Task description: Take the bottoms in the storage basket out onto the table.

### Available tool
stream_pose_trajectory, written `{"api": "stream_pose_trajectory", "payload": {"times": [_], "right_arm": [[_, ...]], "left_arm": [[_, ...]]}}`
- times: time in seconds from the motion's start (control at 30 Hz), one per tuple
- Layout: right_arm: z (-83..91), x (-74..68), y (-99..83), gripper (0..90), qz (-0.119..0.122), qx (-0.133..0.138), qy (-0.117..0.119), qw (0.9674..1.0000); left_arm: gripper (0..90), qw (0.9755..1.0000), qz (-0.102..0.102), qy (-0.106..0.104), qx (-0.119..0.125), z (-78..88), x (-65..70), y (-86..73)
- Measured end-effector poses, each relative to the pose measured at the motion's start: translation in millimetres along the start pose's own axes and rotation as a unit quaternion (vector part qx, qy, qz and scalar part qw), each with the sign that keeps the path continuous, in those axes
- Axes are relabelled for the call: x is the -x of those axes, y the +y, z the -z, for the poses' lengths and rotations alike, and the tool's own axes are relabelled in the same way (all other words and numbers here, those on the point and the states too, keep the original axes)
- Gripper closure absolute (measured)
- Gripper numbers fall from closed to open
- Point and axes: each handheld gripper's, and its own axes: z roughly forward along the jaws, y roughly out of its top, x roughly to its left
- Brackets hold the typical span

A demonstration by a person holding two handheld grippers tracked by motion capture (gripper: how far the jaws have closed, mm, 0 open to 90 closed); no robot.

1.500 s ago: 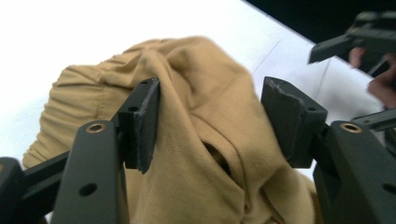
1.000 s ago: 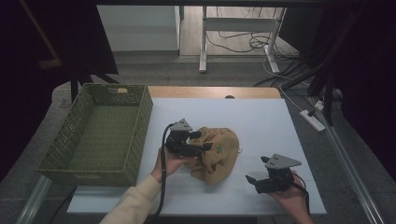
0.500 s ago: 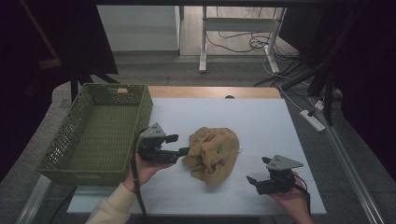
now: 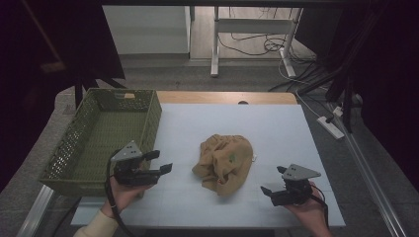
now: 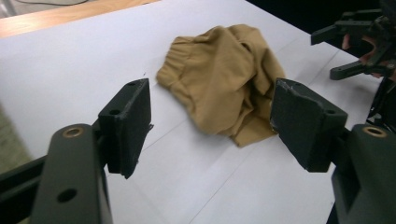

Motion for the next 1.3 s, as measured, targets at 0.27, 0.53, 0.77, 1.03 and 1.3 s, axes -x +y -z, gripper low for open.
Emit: {"api": "stream_pose_trajectory", "payload": {"times": [0.27,0.53,0.77,1.03,1.3], "right_arm": [[-0.8,0.0,0.4,8.0,0.000,0.000,0.002,1.0000],[-1.7,0.2,0.7,8.0,0.002,0.000,0.001,1.0000],[-1.9,0.0,0.4,8.0,0.002,-0.001,0.002,1.0000],[-1.4,-0.2,0.6,8.0,0.003,0.000,0.001,1.0000],[0.4,-2.8,1.9,8.0,0.006,0.004,0.003,1.0000]], "left_arm": [[29.6,0.9998,0.012,0.013,0.005,23.6,-1.0,-17.4],[29.1,0.9994,0.017,0.029,0.006,37.5,-5.3,-27.6],[29.1,0.9993,0.019,0.030,0.011,41.3,-7.4,-27.7],[29.0,0.9992,0.021,0.031,0.013,43.1,-8.7,-27.3],[28.7,0.9992,0.019,0.031,0.018,44.6,-6.8,-24.4]]}}
